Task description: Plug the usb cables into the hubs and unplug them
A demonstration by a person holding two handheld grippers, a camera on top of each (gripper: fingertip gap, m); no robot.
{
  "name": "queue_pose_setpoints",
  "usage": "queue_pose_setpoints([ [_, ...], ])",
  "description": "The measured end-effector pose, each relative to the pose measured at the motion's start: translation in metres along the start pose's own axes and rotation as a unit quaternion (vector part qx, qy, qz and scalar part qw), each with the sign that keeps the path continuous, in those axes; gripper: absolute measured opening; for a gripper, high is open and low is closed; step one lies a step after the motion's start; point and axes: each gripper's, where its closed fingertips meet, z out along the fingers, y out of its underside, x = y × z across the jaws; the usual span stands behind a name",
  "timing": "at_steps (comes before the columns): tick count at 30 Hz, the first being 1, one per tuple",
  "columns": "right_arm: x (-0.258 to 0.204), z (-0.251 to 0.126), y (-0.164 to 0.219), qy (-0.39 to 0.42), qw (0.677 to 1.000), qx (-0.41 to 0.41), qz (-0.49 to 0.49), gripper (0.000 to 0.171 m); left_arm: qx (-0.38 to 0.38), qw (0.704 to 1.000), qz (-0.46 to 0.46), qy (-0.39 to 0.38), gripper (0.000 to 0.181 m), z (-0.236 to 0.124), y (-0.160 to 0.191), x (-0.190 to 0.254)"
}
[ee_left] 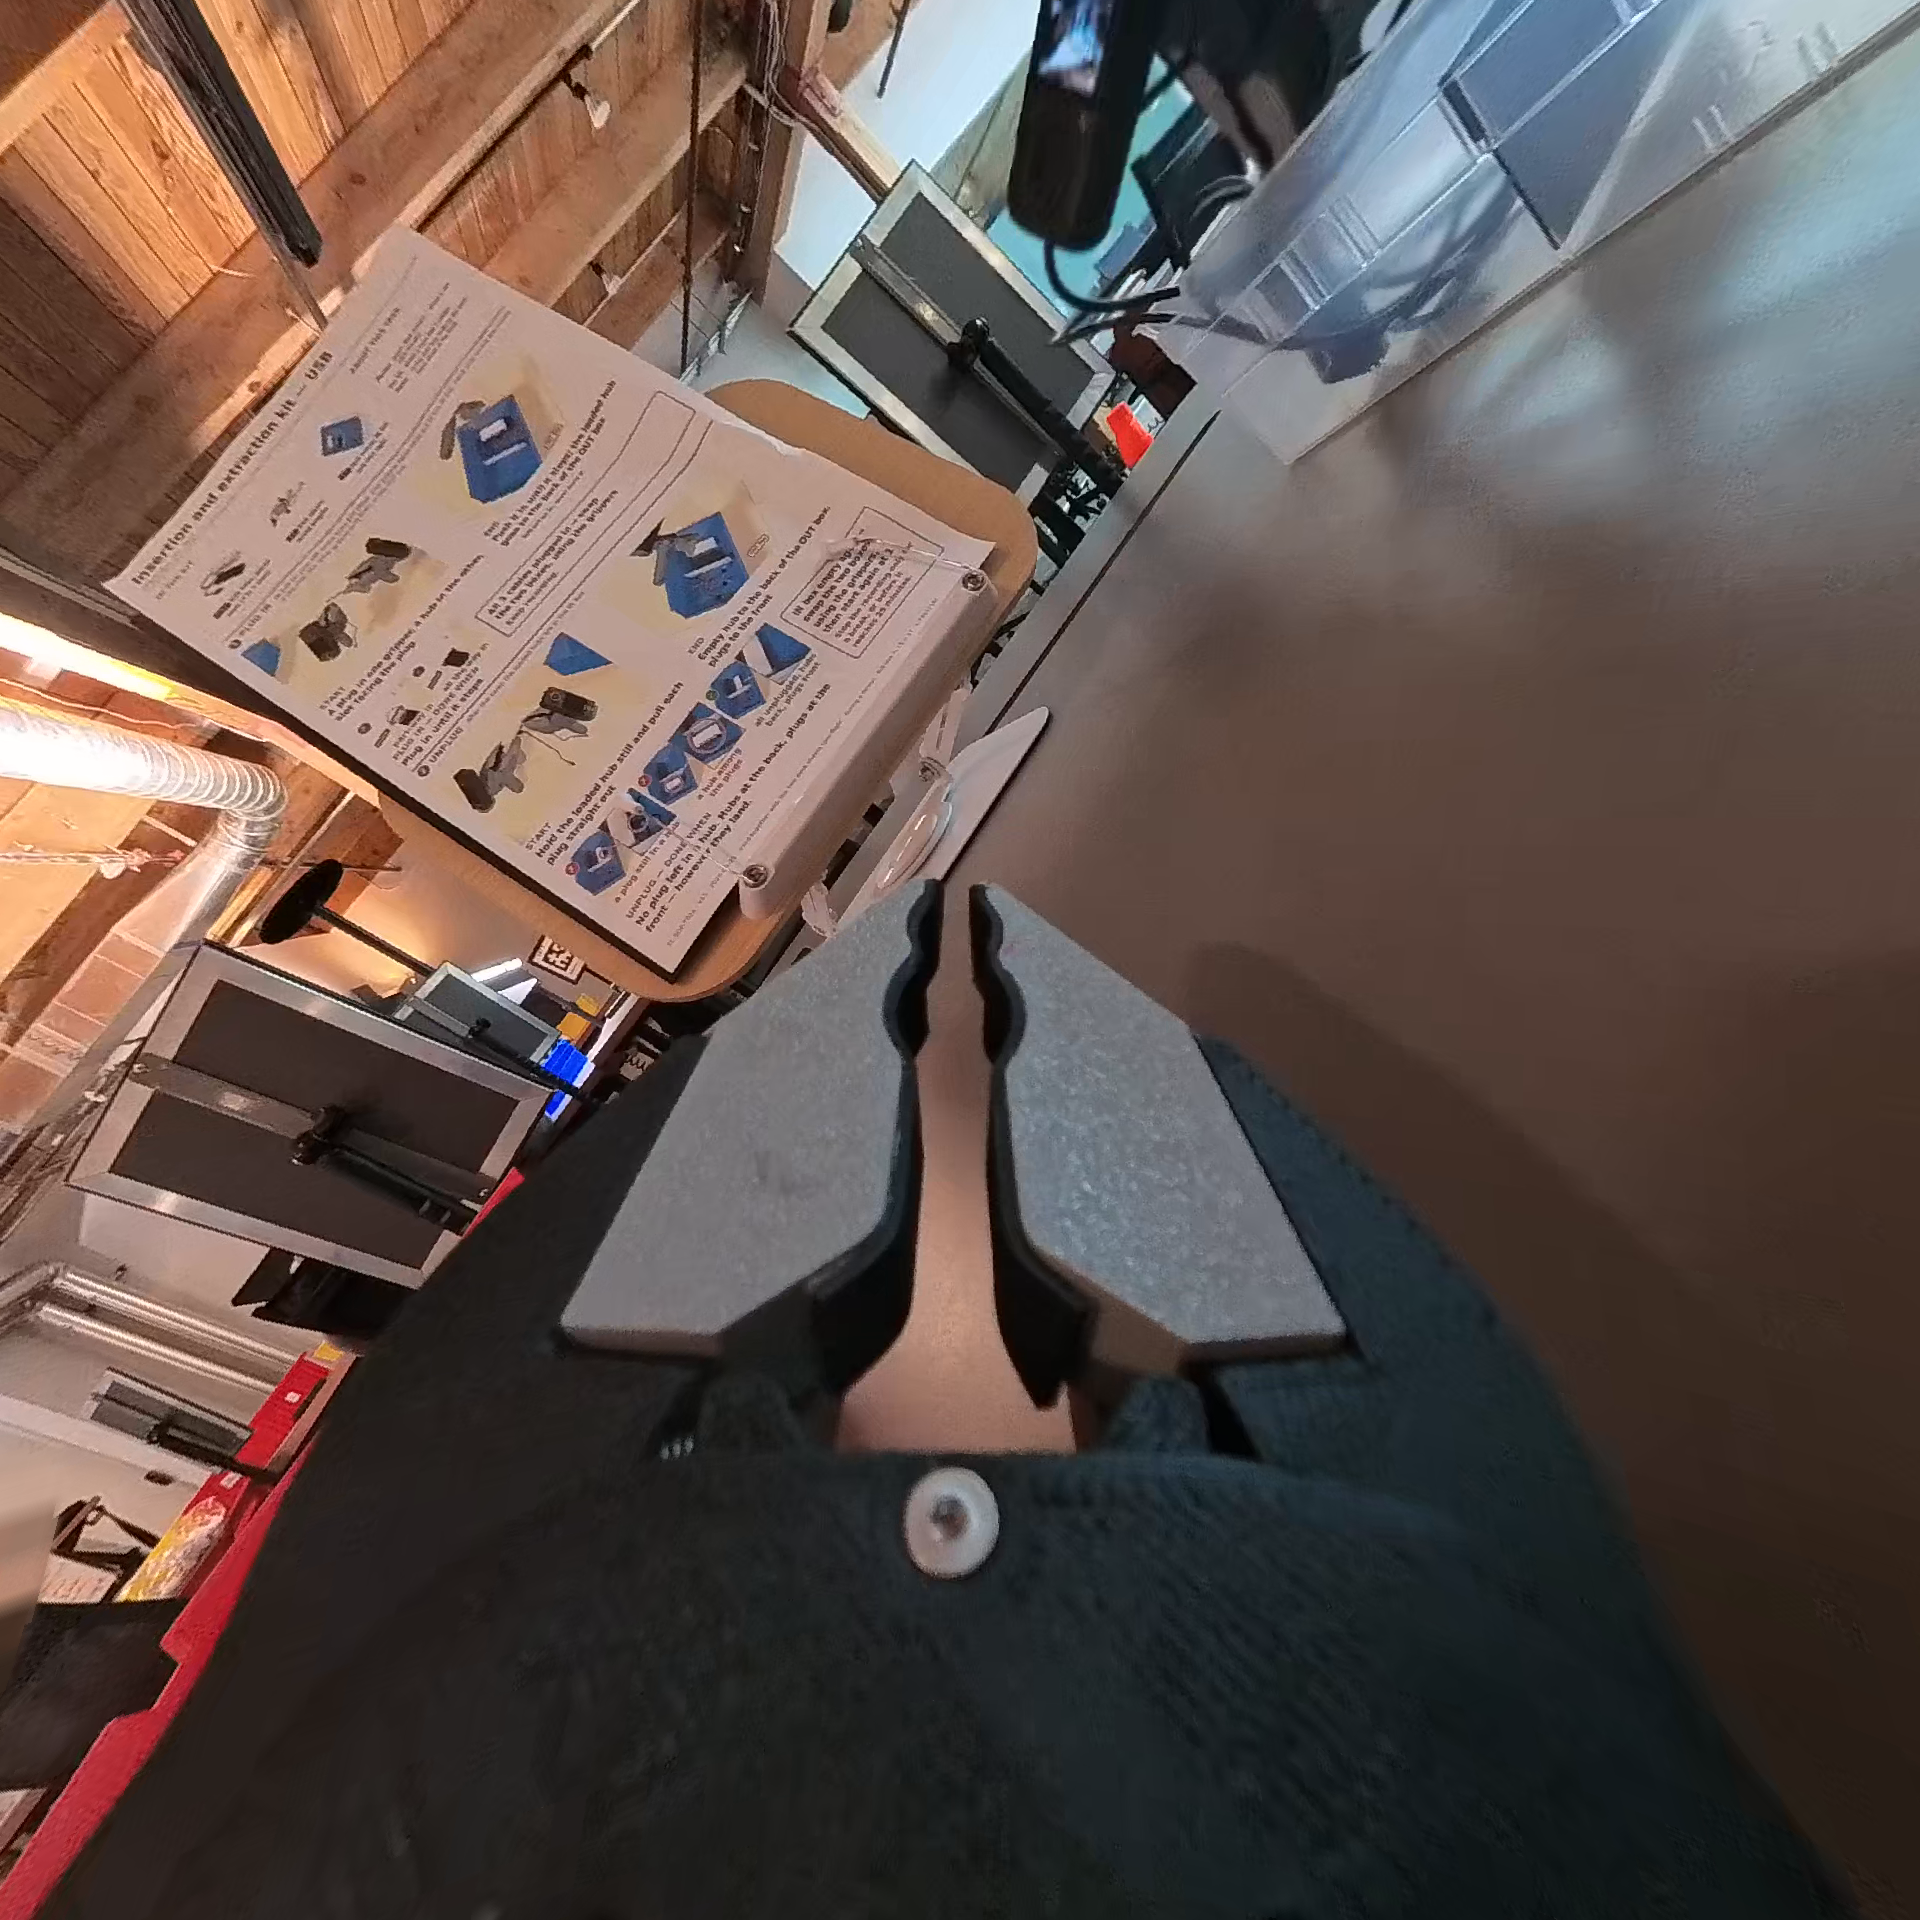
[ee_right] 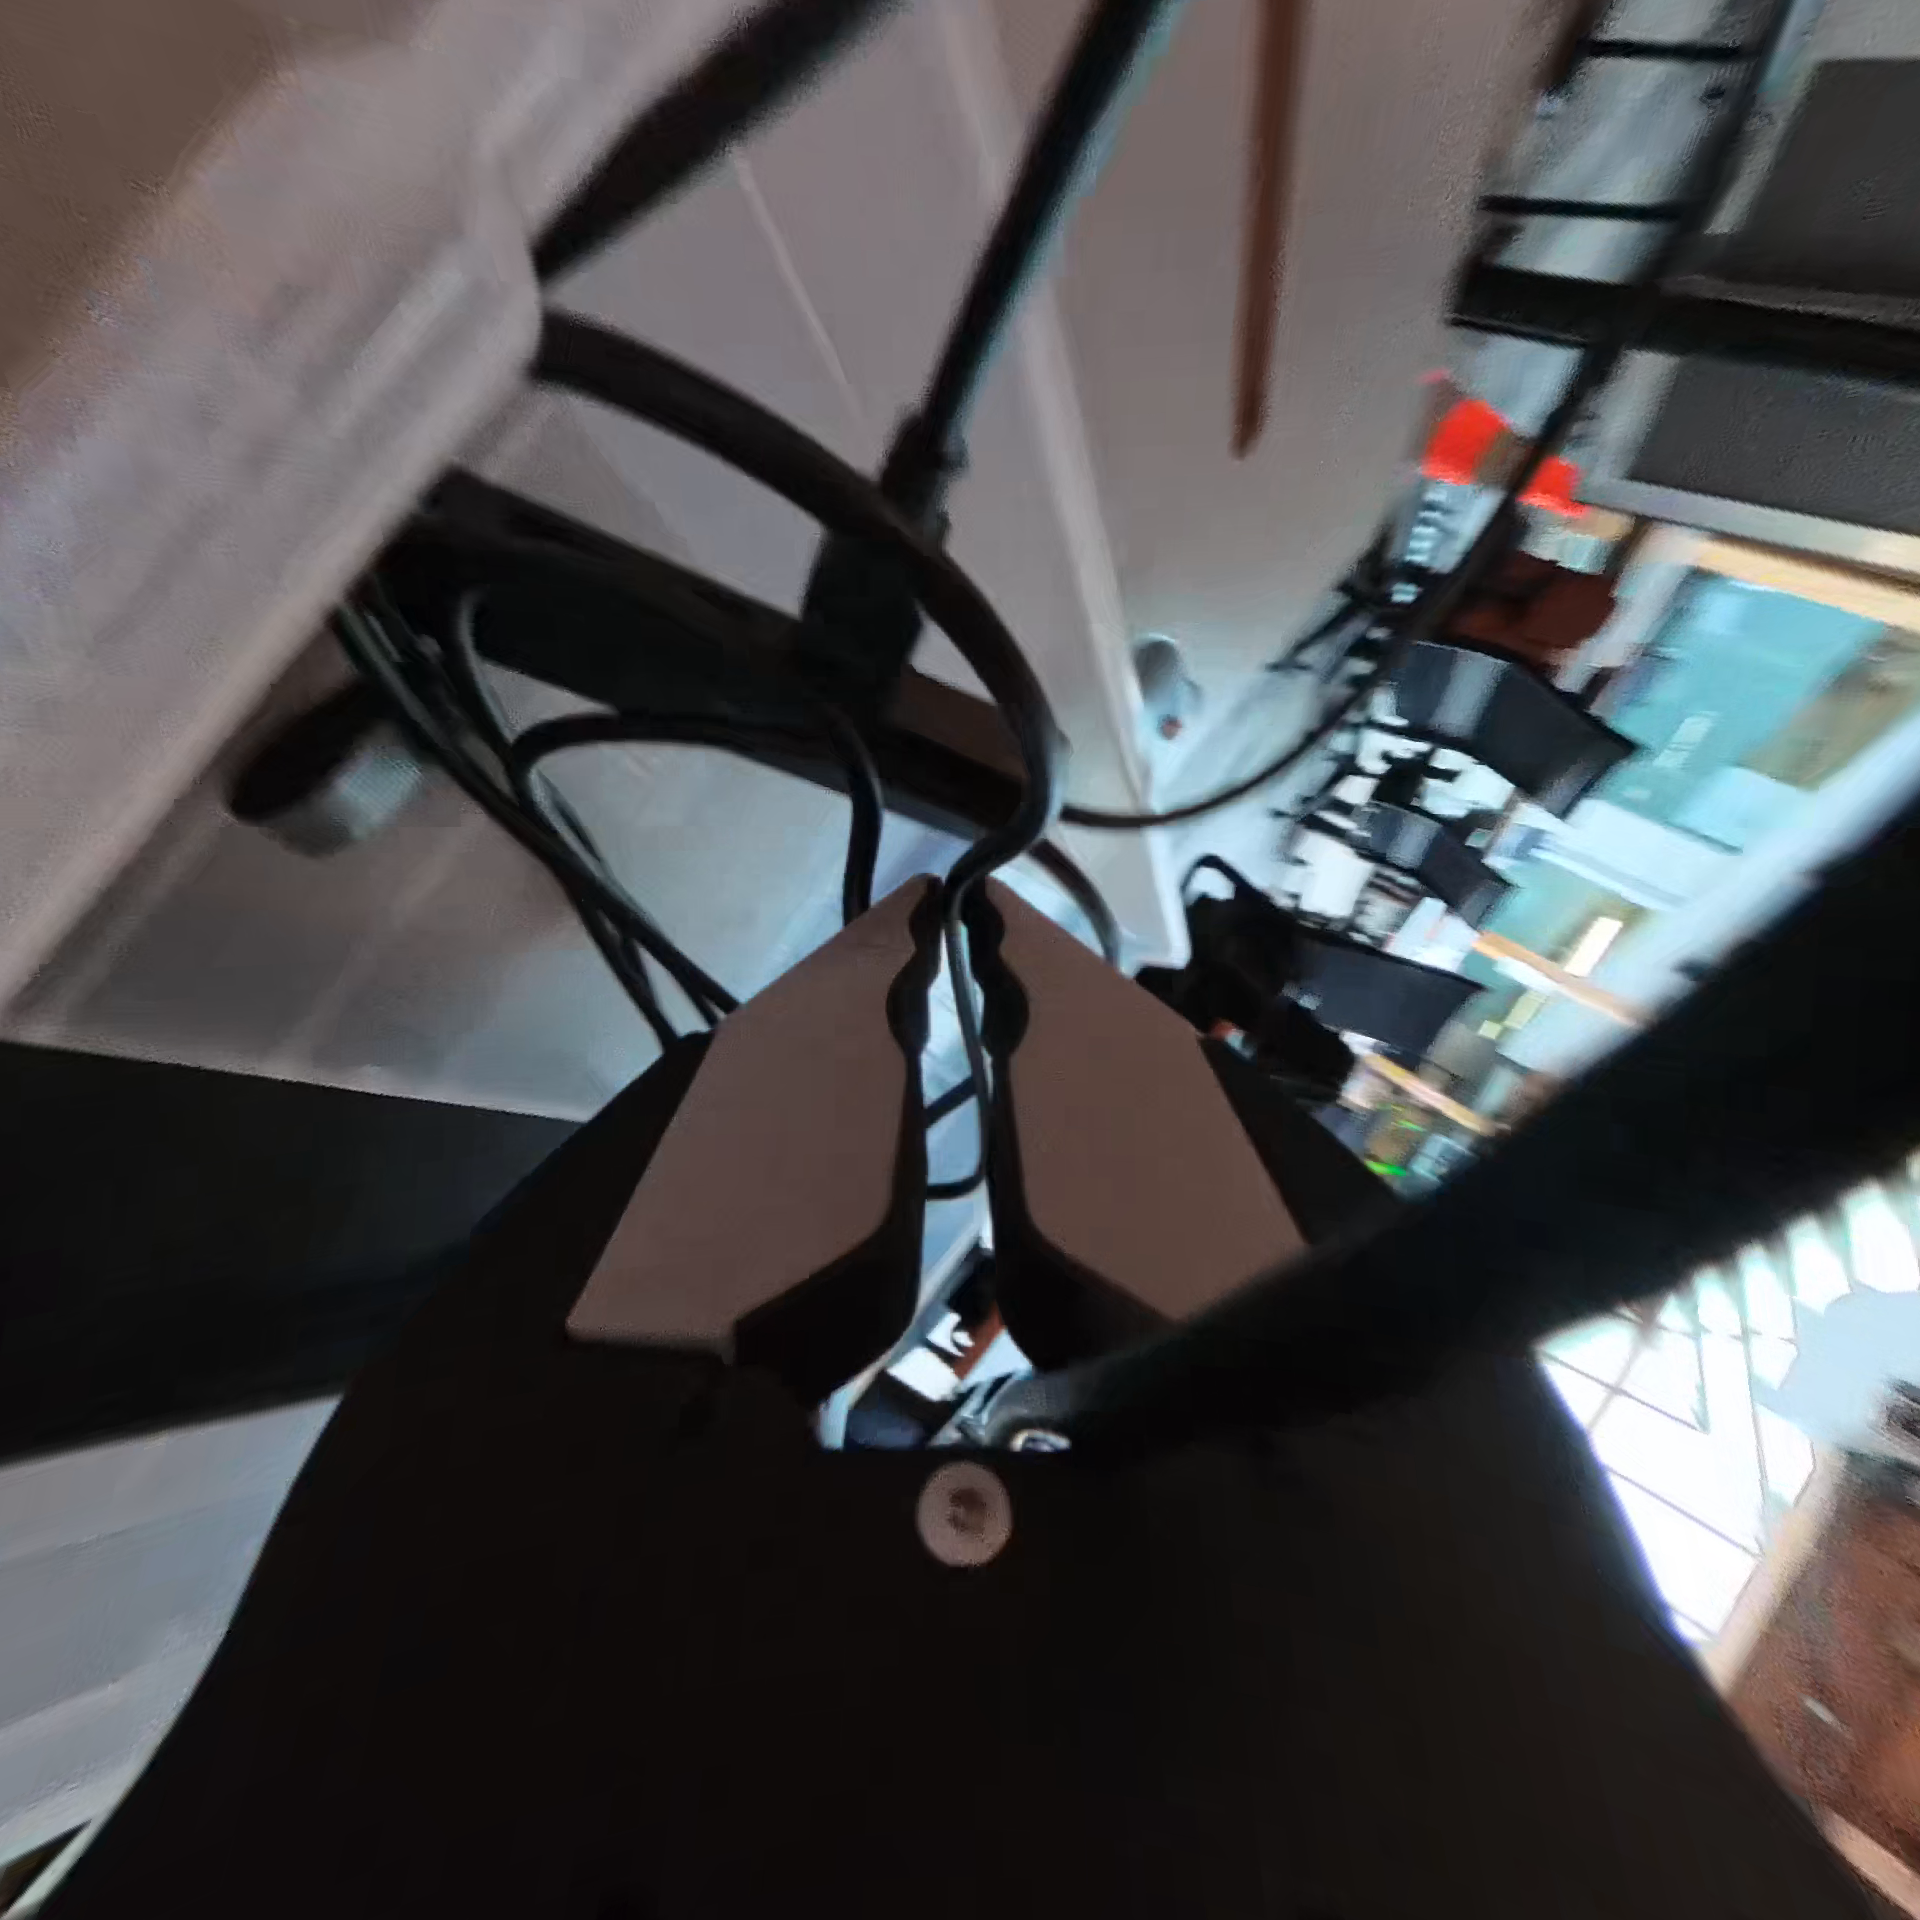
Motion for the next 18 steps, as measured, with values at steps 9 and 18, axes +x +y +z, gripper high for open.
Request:
queue_pose_setpoints([
  [9, -0.060, 0.033, -0.007, -0.148, 0.989, 0.028, 0.000, 0.002, 0.006, 1.000, 0.000, 0.006, 0.003, -0.001, -0.002, 0.002],
  [18, 0.010, -0.074, -0.030, -0.200, 0.926, 0.277, 0.163, 0.062, 0.000, 1.000, -0.006, 0.005, 0.004, 0.000, 0.000, 0.001],
])
